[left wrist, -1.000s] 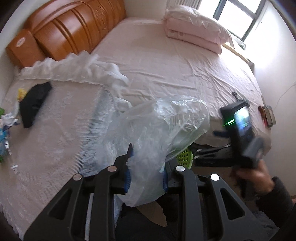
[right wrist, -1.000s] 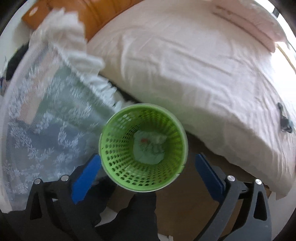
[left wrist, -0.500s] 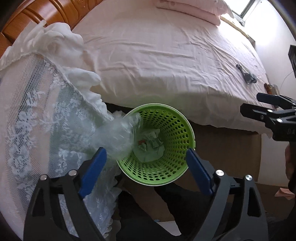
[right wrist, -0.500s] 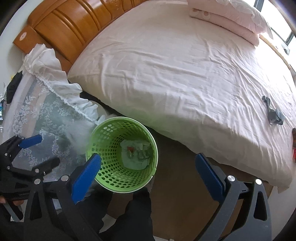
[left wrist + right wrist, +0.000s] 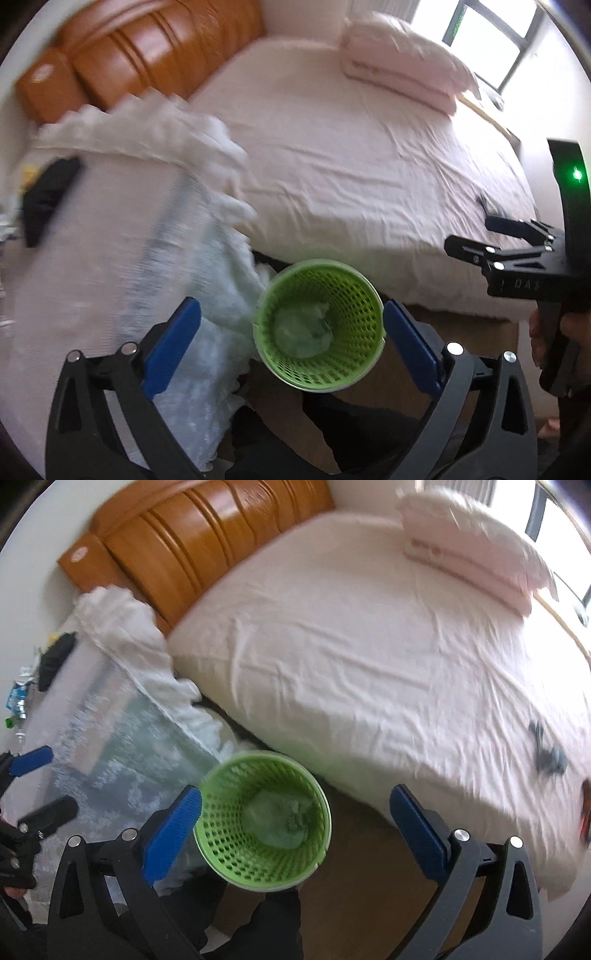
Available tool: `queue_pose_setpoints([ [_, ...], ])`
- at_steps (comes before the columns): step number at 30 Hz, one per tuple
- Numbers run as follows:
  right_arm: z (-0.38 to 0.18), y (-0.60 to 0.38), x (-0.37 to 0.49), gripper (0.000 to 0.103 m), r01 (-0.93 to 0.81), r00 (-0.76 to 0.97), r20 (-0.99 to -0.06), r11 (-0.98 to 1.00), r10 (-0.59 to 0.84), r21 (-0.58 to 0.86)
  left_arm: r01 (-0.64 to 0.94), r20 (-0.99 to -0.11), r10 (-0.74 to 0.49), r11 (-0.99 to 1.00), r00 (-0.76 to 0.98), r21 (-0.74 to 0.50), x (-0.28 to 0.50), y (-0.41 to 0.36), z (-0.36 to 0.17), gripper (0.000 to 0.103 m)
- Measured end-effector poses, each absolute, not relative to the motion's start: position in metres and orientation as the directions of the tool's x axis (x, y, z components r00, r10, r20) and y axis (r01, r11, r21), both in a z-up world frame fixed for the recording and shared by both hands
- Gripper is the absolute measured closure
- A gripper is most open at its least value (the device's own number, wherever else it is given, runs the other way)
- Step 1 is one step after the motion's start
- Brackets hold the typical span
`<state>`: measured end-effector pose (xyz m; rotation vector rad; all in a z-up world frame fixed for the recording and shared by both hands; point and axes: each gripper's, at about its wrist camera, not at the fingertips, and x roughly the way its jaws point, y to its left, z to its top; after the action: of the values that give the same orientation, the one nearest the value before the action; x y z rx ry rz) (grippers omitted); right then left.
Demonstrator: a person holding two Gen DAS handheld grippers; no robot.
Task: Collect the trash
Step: 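Move both tools back over the bed toward the remaining trash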
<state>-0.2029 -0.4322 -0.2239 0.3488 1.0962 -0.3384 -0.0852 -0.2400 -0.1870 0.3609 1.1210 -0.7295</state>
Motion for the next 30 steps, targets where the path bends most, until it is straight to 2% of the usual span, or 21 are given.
queue_pose_setpoints([
  [6, -0.146, -0.395, -0.171, 0.002, 0.296, 0.587, -0.807, 0.945, -0.066, 0.138, 0.58, -0.834, -0.364, 0.812, 0.414, -0.067, -0.063, -0.182, -0.115, 0.008],
  [12, -0.102, -0.351, -0.138, 0.002, 0.167, 0.68, -0.733, 0.975, -0.005, 0.148, 0.425, -0.78, -0.288, 0.904, 0.556, -0.03, -0.045, -0.115, -0.072, 0.008],
  [19, -0.091, -0.296, -0.098, 0.002, 0.048, 0.697, -0.711, 0.984, 0.09, 0.171, 0.268, -0.777, -0.205, 0.962, 0.596, -0.048, -0.031, -0.039, -0.071, 0.008],
  [30, -0.105, -0.218, -0.046, 0.002, -0.105, 0.632, -0.751, 0.981, 0.193, 0.163, 0.13, -0.798, -0.118, 0.99, 0.591, -0.05, -0.009, 0.038, -0.087, 0.008],
])
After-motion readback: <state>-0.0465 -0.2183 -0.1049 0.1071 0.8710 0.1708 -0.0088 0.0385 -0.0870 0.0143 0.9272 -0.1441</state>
